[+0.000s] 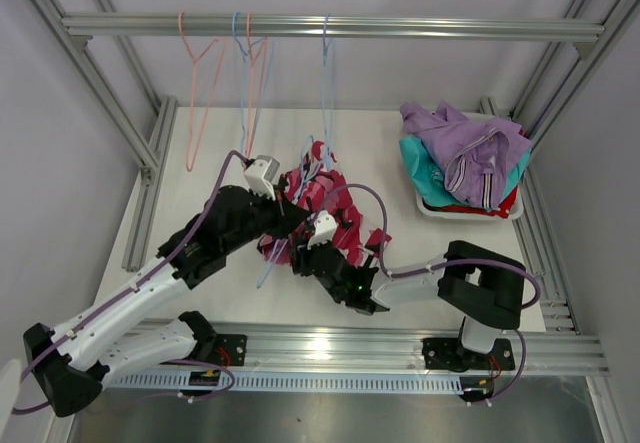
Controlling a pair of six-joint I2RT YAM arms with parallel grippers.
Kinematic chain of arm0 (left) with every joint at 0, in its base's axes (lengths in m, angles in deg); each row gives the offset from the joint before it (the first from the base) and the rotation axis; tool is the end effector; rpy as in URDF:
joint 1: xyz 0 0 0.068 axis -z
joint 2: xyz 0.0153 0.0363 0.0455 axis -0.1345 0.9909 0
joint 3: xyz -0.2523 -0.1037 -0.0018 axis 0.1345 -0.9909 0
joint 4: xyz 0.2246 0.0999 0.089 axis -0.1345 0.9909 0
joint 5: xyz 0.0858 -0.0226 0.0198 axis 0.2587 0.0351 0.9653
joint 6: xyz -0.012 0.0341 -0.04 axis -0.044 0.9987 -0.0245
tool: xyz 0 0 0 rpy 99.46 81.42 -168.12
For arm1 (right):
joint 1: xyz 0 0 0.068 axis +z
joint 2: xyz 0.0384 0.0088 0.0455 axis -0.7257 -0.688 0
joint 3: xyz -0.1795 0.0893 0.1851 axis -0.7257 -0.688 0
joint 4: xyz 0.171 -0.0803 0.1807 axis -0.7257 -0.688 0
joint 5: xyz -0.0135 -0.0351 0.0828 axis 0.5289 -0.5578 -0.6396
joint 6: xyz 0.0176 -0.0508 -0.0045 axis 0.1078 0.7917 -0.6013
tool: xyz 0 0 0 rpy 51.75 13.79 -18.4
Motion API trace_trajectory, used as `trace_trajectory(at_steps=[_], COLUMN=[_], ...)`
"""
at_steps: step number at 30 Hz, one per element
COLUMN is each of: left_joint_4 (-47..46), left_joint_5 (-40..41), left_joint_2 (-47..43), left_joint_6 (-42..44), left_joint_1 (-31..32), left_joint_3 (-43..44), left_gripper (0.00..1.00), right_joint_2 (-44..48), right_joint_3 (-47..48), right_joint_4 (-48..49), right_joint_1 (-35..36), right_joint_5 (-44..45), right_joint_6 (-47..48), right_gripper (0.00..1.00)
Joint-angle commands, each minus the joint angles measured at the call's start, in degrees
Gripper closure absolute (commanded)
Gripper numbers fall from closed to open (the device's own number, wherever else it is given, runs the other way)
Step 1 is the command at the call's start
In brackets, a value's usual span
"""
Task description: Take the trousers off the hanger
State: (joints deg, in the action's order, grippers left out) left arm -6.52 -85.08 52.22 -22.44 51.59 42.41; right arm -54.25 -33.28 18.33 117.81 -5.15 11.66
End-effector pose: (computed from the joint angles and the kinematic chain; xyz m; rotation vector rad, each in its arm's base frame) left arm 0.1501 -0.1448 0.3339 0.2623 1.9719 -0.8586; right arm 0.1297 0.3219 0.1728 -0.3760 1.8516 0.6030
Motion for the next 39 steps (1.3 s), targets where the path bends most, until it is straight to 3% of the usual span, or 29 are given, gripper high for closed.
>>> trace_trajectory(at_steps=[1,7,18,27,39], left_joint_4=[-7.4,-7.4,-7.2,-7.2,-7.3], left_joint_5=[-0.9,-1.2,-1.5,-2.9,-3.2], left_joint_2=[-0.7,-0.9,-1.3,-1.2,-0.9], left_joint_6=[-0.7,-0.6,-0.3,-1.3,-1.5], left_joint_1=[-0.3,-0.3,-1.3,-1.9,-2.0], left_joint_3=[1.7,1.9,2.2,2.2,2.1], left_gripper=[1.0,0.99,1.0,1.0,1.0], right_joint_2=[0.3,4.8,12.7,14.1,10.2], right_joint_3=[3.8,1.5,-0.7,-4.5,0.7], right_joint_4=[3.2,-1.7,-20.4,-21.3,-12.7], right_joint_1=[0.3,0.4,3.9,2.6,-2.8], right_joint_5=[5.9,5.4,13.6,13.6,1.7], right_joint_6=[2.0,1.8,4.3,4.1,6.8], right_gripper=[0.51,0.34,0.01,0.0,0.01])
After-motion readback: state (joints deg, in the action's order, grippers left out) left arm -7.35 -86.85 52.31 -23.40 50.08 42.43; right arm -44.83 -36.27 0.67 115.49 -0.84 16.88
